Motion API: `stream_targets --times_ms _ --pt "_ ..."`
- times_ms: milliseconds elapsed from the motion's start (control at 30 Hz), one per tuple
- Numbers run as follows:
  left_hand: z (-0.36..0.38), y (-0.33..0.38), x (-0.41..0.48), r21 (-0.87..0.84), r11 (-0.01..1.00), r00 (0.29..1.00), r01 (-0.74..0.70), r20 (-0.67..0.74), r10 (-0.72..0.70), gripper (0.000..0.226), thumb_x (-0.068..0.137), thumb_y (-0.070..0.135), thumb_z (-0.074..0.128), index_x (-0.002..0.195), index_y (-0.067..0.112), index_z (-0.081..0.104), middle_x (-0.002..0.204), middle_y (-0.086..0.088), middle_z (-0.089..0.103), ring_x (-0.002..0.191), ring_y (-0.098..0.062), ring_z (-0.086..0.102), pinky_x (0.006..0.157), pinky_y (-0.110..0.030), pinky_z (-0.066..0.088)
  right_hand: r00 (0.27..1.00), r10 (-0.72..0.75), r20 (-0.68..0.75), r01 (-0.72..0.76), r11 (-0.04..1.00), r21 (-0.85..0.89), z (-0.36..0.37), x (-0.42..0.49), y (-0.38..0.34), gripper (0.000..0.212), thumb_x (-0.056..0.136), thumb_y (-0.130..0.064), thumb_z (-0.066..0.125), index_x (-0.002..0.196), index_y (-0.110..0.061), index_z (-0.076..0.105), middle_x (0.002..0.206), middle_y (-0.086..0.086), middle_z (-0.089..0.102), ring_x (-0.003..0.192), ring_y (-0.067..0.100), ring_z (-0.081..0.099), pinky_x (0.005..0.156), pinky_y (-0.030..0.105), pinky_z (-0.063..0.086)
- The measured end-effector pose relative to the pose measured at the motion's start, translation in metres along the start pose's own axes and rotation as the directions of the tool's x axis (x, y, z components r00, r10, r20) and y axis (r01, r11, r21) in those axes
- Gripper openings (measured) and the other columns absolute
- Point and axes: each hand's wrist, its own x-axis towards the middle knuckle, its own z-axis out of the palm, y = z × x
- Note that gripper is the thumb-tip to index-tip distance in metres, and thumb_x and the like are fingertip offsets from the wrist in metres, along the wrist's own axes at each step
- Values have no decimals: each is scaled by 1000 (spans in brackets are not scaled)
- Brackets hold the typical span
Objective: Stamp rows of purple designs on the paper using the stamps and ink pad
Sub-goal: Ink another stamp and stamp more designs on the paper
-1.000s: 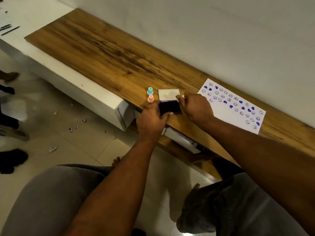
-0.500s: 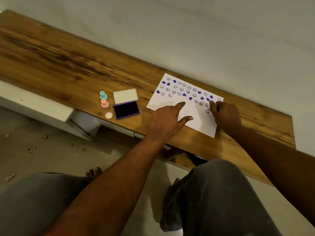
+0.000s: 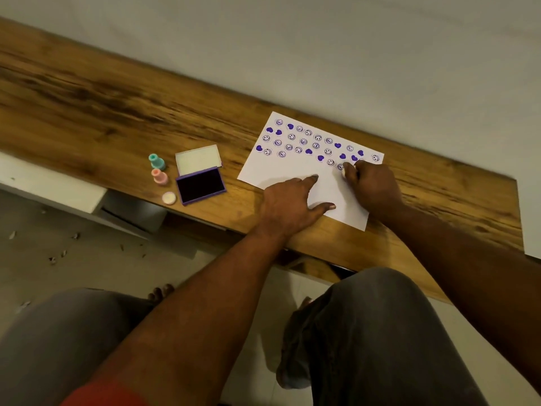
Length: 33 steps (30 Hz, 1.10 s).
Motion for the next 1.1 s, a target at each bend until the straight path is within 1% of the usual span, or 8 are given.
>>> stream_targets --times_ms 167,267,367,433,533,767,1000,1100 --pt "-3 0 0 11 1000 1000 1 5 -1 90 86 90 43 154 32 50 136 1 69 121 -21 66 88 -35 53 996 -85 37 89 990 -109 -12 4 -4 52 108 -46 40 89 -5 67 87 24 70 78 41 62 64 36 37" --pt "-3 0 0 -3 1000 1000 -2 5 2 90 86 89 46 153 31 51 134 1 70 119 -21 67 87 -35 53 969 -165 -184 128 972 -198 -46 20 -11 49 106 -49 39 78 -12 58 75 20 66 71 43 63 58 38 40" --pt "-2 0 1 -10 1000 1000 0 14 0 91 85 90 45 154 31 50 136 2 69 120 -21 67 90 -35 53 871 -217 -441 131 967 -217 -78 31 -22 43 105 -52 40 74 -22 40 62 11 59 54 36 55 50 29 26" --pt "-1 0 1 -4 1000 1000 4 20 -4 91 85 91 44 154 32 49 136 2 69 120 -20 67 89 -35 53 914 -224 -338 149 961 -234 -63 21 -30 42 105 -50 40 78 -20 49 70 13 65 62 37 60 52 31 32" --pt "0 -1 2 25 1000 1000 9 23 -10 91 85 91 41 155 33 48 134 2 70 119 -20 67 86 -35 54 994 -102 44 110 957 -270 -8 -9 -33 49 110 -45 30 119 -7 60 106 19 70 95 40 67 70 39 49" --pt "-2 1 2 -14 999 997 30 65 -29 96 83 95 38 156 33 46 139 1 67 123 -21 65 91 -36 53 997 -18 75 43 938 -343 -6 -7 -36 50 109 -48 28 117 -10 60 100 13 73 87 33 70 61 35 44" --pt "-3 1 2 -15 1000 998 21 55 -20 94 86 92 36 158 32 42 141 0 66 123 -22 64 92 -38 54 986 -15 166 65 952 -298 -11 -2 -32 58 107 -55 29 124 -10 61 109 14 72 94 32 69 70 36 51" --pt "-2 1 1 -8 1000 1000 -1 30 1 92 88 90 38 158 30 43 138 -1 67 119 -22 67 89 -38 58 978 175 111 -185 979 90 -28 7 -21 59 107 -54 35 108 -10 74 98 15 74 92 36 69 76 36 49"
